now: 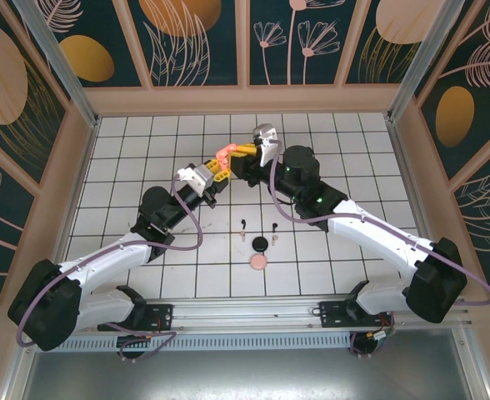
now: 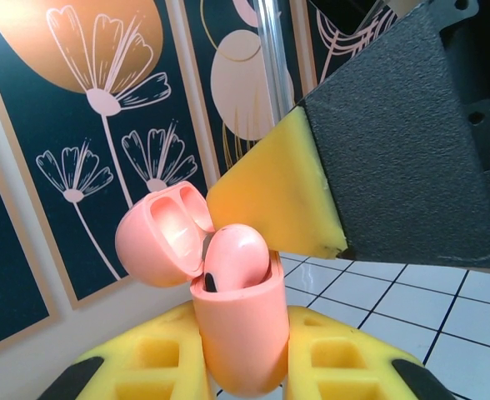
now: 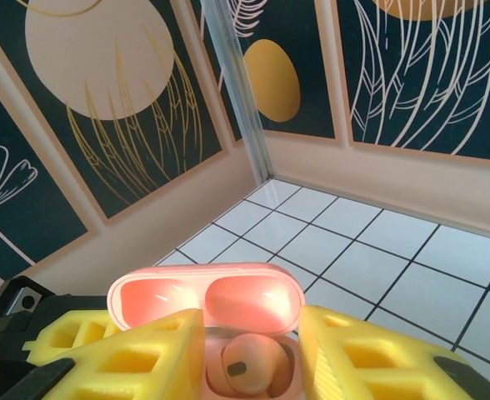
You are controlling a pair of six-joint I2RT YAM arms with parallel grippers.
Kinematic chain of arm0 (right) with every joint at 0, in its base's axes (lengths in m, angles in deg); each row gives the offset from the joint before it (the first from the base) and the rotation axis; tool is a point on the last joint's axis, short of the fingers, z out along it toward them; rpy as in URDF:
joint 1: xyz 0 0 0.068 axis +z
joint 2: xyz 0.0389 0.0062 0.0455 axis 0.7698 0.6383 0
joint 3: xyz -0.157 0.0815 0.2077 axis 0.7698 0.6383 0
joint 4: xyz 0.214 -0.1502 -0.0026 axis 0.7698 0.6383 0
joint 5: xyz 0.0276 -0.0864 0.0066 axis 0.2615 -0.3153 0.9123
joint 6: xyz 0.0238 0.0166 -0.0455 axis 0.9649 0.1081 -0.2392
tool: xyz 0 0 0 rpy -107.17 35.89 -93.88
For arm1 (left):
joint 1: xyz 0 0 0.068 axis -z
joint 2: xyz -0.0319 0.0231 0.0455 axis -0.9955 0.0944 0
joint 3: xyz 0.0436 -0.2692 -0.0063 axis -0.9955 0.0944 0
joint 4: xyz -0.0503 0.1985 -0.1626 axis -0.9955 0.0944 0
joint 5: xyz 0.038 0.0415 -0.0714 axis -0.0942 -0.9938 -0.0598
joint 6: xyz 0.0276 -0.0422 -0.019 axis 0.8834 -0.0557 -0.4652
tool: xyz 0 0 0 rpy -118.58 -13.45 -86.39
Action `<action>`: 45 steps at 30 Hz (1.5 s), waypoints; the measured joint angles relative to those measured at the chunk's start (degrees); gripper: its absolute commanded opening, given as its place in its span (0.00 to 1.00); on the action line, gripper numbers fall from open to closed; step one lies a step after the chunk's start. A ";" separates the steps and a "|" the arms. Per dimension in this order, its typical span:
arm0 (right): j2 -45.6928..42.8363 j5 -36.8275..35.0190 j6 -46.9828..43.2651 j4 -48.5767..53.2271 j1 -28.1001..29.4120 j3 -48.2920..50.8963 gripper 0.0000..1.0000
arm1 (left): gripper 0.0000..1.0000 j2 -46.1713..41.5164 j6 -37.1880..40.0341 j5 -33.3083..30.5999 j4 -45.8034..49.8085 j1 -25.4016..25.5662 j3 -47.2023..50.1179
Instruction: Insert wireless bluetooth earbuds into charging case
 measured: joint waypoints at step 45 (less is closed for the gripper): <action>9.20 9.22 7.65 32.61 -9.75 -37.03 0.41 | 0.00 2.40 2.86 2.19 0.44 0.04 -0.35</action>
